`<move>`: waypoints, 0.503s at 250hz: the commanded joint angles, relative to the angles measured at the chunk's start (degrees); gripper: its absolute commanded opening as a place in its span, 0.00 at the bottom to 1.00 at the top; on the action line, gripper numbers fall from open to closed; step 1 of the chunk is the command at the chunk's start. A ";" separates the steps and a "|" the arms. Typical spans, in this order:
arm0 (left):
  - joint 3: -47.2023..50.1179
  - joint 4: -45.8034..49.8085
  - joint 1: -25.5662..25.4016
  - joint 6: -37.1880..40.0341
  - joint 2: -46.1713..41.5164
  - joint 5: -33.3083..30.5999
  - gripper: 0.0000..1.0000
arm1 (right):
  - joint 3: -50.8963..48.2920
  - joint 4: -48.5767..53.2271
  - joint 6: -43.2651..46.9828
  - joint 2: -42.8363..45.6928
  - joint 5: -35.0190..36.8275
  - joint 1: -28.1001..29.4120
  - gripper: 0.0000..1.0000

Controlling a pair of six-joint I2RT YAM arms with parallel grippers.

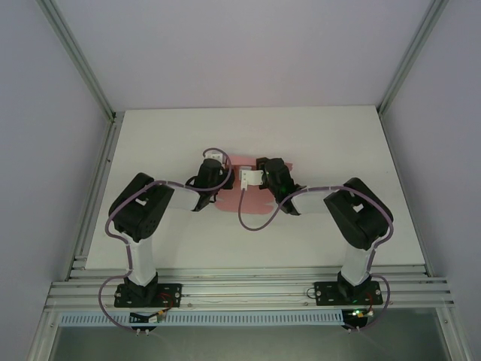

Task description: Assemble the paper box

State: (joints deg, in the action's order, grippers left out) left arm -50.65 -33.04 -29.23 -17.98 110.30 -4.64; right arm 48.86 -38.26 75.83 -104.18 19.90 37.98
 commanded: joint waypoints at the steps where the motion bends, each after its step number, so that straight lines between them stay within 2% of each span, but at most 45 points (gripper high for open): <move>1: -2.18 2.99 0.76 -4.82 -0.79 -8.22 0.10 | -2.05 10.64 -2.42 0.24 -4.85 1.34 0.00; 14: -2.73 4.67 0.72 -8.20 -1.54 -12.43 0.00 | -2.05 11.95 -3.57 0.90 -4.45 1.74 0.00; 40: -3.97 5.95 0.30 -12.41 -1.36 -15.65 0.00 | -0.50 18.90 -7.48 2.25 -5.11 2.32 0.00; 73: -8.07 16.12 -1.61 -17.46 -1.53 -26.70 0.00 | 3.10 27.26 -12.50 3.61 -5.08 4.14 0.00; 87: -9.65 18.42 -1.69 -19.00 -2.16 -25.09 0.00 | 5.38 34.81 -17.21 4.63 -8.07 4.43 0.00; 101: -9.95 17.06 -1.81 -18.44 -3.13 -21.31 0.00 | 8.05 39.52 -23.55 5.19 -9.58 4.59 0.07; 114: -9.03 12.92 -1.96 -15.94 -4.47 -16.71 0.00 | 10.12 43.07 -27.67 5.73 -10.05 4.57 0.20; 126: -5.97 5.05 -2.02 -12.39 -5.52 -12.75 0.00 | 10.49 41.95 -30.39 6.76 -9.32 4.23 0.24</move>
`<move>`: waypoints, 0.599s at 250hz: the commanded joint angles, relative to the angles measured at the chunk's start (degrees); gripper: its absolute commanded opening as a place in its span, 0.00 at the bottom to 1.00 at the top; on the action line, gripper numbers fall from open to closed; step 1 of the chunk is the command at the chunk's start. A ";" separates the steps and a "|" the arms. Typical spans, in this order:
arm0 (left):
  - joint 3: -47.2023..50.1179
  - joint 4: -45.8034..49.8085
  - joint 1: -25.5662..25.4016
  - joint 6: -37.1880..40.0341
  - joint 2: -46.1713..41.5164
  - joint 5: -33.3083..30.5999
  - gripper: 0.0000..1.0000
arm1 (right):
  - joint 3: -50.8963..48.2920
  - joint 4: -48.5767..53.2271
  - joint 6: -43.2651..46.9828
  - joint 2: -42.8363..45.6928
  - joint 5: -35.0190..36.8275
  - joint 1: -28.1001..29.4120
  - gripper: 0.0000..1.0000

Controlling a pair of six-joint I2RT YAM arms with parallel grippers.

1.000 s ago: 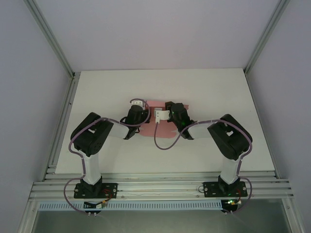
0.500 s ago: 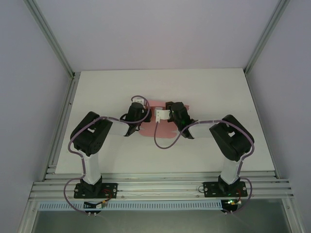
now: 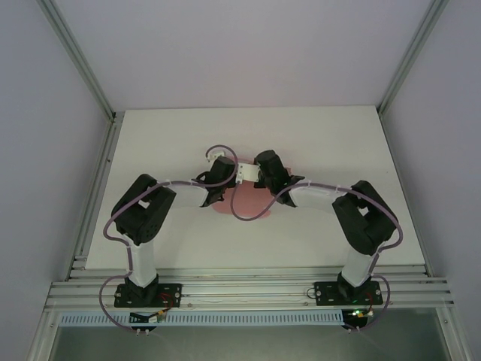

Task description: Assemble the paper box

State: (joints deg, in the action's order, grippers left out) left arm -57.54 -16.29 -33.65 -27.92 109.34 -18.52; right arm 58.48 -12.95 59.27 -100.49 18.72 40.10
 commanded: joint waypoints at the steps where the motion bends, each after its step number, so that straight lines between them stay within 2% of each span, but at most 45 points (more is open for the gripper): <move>1: 1.10 -12.20 2.42 -2.24 -4.70 1.26 0.00 | 0.81 16.46 -14.00 3.21 -8.11 2.10 0.24; 8: 2.31 -14.14 2.59 -1.45 -5.21 1.94 0.00 | 0.31 14.34 -15.30 4.49 -7.80 1.59 0.31; 20: 3.03 -15.58 3.63 0.99 -5.41 6.51 0.00 | -0.76 11.72 -17.52 7.65 -7.96 0.27 0.49; 33: 3.20 -14.49 4.72 0.16 -5.62 8.89 0.00 | -1.00 11.16 -20.32 11.56 -8.88 -1.39 0.58; 48: 4.61 -17.42 5.74 1.57 -5.95 15.36 0.00 | -0.68 12.20 -23.66 16.99 -11.20 -3.56 0.74; 73: 7.89 -22.65 5.96 4.23 -7.15 19.95 0.00 | 0.28 12.09 -30.86 25.32 -15.64 -6.74 0.87; 77: 8.50 -23.76 5.95 4.57 -7.35 20.82 0.00 | 0.79 12.78 -32.53 26.42 -17.01 -7.43 0.95; 81: 9.14 -25.11 6.09 4.97 -7.58 22.39 0.00 | 1.32 13.38 -34.20 27.48 -18.11 -8.00 0.99; 102: 12.38 -30.41 6.49 6.60 -9.40 29.47 0.00 | 3.90 16.15 -42.03 31.86 -20.96 -9.72 1.00; 130: 15.00 -32.83 6.58 10.22 -12.44 38.03 0.00 | 7.78 20.46 -53.46 34.38 -12.06 -11.68 1.00; 150: 16.58 -34.44 6.58 11.09 -14.16 44.14 0.00 | 12.89 29.61 -62.81 33.52 -8.53 -16.71 1.00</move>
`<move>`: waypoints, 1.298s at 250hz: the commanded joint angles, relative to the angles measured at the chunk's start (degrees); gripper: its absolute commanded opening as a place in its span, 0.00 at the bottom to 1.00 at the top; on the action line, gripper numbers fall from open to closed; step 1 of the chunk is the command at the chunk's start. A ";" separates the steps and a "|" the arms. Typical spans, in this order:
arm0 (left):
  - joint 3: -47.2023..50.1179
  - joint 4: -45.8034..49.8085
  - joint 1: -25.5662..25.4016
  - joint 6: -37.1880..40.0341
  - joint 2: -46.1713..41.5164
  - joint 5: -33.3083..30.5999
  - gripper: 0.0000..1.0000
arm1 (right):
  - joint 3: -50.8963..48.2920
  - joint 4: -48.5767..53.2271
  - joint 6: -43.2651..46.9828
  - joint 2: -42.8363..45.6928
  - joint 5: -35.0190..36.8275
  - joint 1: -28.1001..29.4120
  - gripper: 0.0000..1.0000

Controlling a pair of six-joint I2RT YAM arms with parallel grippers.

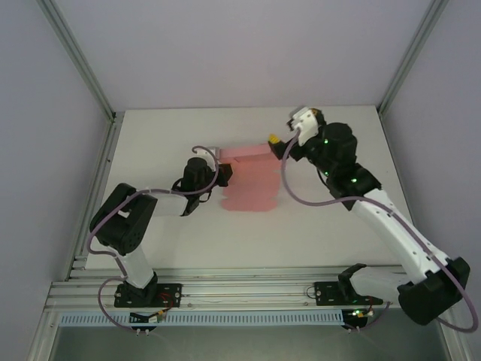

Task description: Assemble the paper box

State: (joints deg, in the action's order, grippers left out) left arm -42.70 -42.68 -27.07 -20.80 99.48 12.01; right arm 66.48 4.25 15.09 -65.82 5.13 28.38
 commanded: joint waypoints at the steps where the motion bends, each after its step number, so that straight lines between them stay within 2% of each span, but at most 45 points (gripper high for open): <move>1: 1.78 -8.27 -0.04 3.98 -4.39 13.94 0.00 | 5.11 12.82 -19.06 -1.24 5.07 -5.31 1.00; 14: 2.88 -11.33 0.00 3.30 -4.94 18.83 0.00 | 7.36 17.60 -21.77 -2.63 3.71 -9.21 1.00; 27: 3.86 -15.92 0.00 1.45 -5.00 23.54 0.00 | 9.46 22.58 -21.34 -5.29 -1.87 -12.68 1.00; 46: 4.54 -22.67 0.00 -2.11 -4.75 29.82 0.00 | 12.23 27.68 -23.36 -10.09 -5.01 -15.06 1.00; 73: 3.49 -26.30 0.00 -6.30 -3.97 35.29 0.00 | 14.27 30.01 -19.24 -17.67 -20.49 -16.03 1.00; 91: 2.72 -25.94 -0.01 -7.07 -3.76 35.72 0.00 | 16.60 31.37 -17.45 -22.68 -30.80 -15.39 0.99; 104: 2.19 -24.54 -0.08 -6.83 -4.09 35.51 0.00 | 19.05 33.61 -14.57 -26.02 -31.39 -13.12 0.99; 133: 0.66 -21.04 -0.45 -6.45 -4.82 36.50 0.00 | 23.03 35.48 -10.52 -32.26 -26.94 -7.38 0.99; 180: -0.96 -19.22 -1.11 -6.78 -4.36 38.45 0.00 | 28.20 36.79 -8.59 -39.83 -36.97 -6.42 0.95; 204: -2.14 -15.42 -1.22 -6.66 -4.28 36.31 0.00 | 28.40 39.14 -4.52 -39.79 -38.72 -4.28 0.94; 230: -3.59 -9.59 -1.23 -6.08 -4.95 29.57 0.00 | 27.97 43.07 0.04 -38.47 -40.36 -1.13 0.90; 268: -5.06 -5.63 -1.32 -7.95 -5.57 20.73 0.00 | 26.82 45.06 -0.48 -38.43 -46.21 1.90 0.86; 296: -7.36 1.59 -1.34 -12.00 -6.31 8.26 0.00 | 26.43 47.18 -1.14 -39.58 -44.71 3.98 0.84; 325: -10.33 6.16 -2.30 -11.94 -6.31 4.03 0.00 | 25.92 46.25 -5.01 -40.63 -43.31 6.33 0.83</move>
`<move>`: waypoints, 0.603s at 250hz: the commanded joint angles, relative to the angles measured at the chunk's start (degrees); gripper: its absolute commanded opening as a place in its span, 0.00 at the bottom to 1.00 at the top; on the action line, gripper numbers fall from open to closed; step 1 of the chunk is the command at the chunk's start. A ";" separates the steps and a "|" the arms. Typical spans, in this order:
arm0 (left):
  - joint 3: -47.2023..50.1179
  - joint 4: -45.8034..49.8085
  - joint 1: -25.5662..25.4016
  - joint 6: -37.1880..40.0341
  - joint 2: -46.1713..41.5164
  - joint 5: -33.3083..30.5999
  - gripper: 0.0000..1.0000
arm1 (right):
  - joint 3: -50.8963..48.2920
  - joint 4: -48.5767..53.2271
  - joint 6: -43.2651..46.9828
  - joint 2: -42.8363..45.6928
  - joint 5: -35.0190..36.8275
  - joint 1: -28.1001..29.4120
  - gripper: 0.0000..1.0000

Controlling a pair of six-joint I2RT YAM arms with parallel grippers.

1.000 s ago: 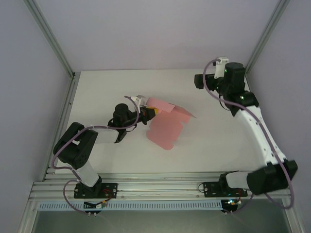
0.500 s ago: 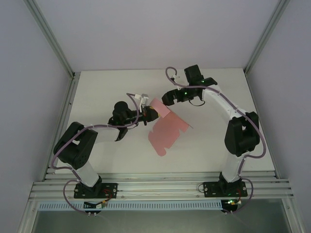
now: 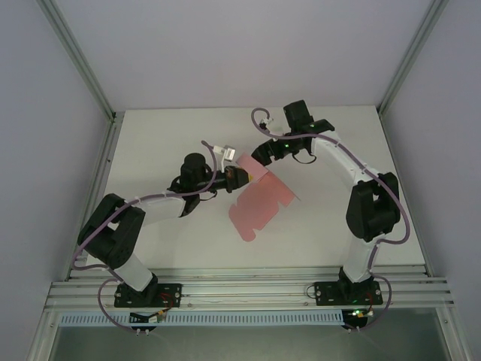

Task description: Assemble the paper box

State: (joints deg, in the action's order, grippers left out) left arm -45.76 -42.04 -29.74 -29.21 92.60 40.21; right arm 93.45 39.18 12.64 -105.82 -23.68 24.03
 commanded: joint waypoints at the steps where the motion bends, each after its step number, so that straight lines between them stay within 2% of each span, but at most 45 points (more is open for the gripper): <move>1: -7.30 5.55 0.29 -3.59 0.57 -24.28 0.00 | -1.06 11.21 -2.73 -0.67 -14.35 10.81 0.83; 13: -7.94 6.89 -0.55 -3.61 0.39 -26.14 0.00 | -1.62 9.15 -5.49 -0.59 -11.22 11.62 0.83; 35: -7.91 5.77 -0.98 -2.59 0.56 -25.15 0.00 | -2.38 6.48 -10.65 -0.52 -8.23 11.86 0.83; 67: -6.82 2.11 -0.95 -2.12 0.59 -25.58 0.03 | -2.97 5.91 -15.81 -0.53 -8.05 11.85 0.78; 86: -6.78 -1.20 -0.94 -2.04 1.16 -23.84 0.06 | -3.53 5.52 -17.89 -0.44 -8.97 11.89 0.78; 103: -7.22 -4.43 -1.02 -1.12 2.16 -19.17 0.10 | -4.00 5.32 -19.14 -0.50 -9.55 11.93 0.77; 121: -7.28 -8.01 -0.98 -0.57 3.44 -15.03 0.09 | -4.03 5.78 -19.60 -1.24 -10.47 11.93 0.76; 137: -7.20 -9.02 -0.97 -0.57 3.71 -15.29 0.10 | -3.90 6.27 -20.03 -1.91 -10.45 11.93 0.74; 151: -7.11 -10.13 -0.94 -0.03 3.82 -14.98 0.16 | -3.92 6.55 -20.32 -2.38 -11.42 11.92 0.73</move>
State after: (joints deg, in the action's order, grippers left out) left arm -48.27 -36.49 -30.70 -29.28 94.70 31.03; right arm 91.22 34.50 -5.08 -107.24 -13.43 25.89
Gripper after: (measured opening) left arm 0.116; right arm 0.736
